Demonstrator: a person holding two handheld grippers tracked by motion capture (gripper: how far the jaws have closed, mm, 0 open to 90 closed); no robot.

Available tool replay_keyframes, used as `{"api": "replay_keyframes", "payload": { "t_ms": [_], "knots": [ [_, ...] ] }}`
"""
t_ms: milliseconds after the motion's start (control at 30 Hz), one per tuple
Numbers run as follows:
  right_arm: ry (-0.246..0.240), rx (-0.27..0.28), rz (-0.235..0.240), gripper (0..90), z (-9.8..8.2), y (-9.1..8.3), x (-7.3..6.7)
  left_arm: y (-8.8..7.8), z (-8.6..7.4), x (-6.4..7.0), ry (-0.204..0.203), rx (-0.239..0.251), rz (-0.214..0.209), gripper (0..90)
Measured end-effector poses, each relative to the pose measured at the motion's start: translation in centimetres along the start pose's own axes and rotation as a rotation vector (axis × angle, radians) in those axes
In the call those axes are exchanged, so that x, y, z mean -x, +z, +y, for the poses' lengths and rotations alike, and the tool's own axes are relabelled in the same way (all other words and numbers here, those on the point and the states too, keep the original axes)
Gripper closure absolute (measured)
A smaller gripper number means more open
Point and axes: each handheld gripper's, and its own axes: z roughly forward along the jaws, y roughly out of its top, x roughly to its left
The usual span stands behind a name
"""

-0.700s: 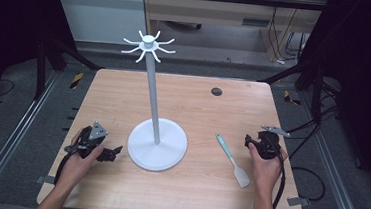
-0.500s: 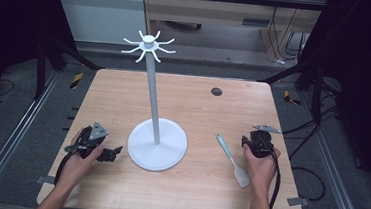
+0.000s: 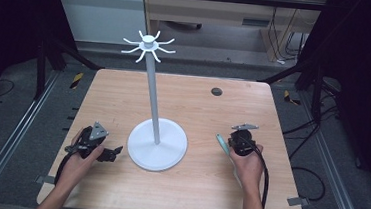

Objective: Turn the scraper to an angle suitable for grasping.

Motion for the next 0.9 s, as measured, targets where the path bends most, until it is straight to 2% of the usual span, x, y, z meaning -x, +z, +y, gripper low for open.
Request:
{"api": "replay_keyframes", "payload": {
  "t_ms": [367,467,500,600,633,767,900],
  "knots": [
    [-0.009,-0.022,0.041,90.0,0.0,0.5,-0.5,0.0,0.0,0.1,0.004,-0.003,-0.003,3.7],
    [-0.011,-0.024,0.087,90.0,0.0,0.5,-0.8,0.1,0.0,0.1,0.005,-0.009,-0.003,3.7],
    [-0.031,-0.029,0.122,90.0,0.0,0.4,-1.1,0.1,-0.1,0.1,0.006,-0.011,-0.004,3.7],
    [-0.05,-0.04,0.158,90.0,-0.1,0.2,-1.9,0.1,-0.1,0.1,0.005,-0.011,-0.004,3.7],
    [-0.061,-0.048,0.183,90.0,-0.1,0.1,-2.2,0.1,-0.1,0.1,0.005,-0.01,-0.004,3.7],
    [-0.078,-0.057,0.197,90.0,-0.2,-0.1,-2.8,0.1,-0.1,0.1,0.006,-0.009,-0.003,3.7],
    [-0.133,-0.063,0.166,90.0,0.3,-0.5,-3.2,0.0,-0.1,0.1,0.006,-0.008,-0.002,3.7]
  ]
}}
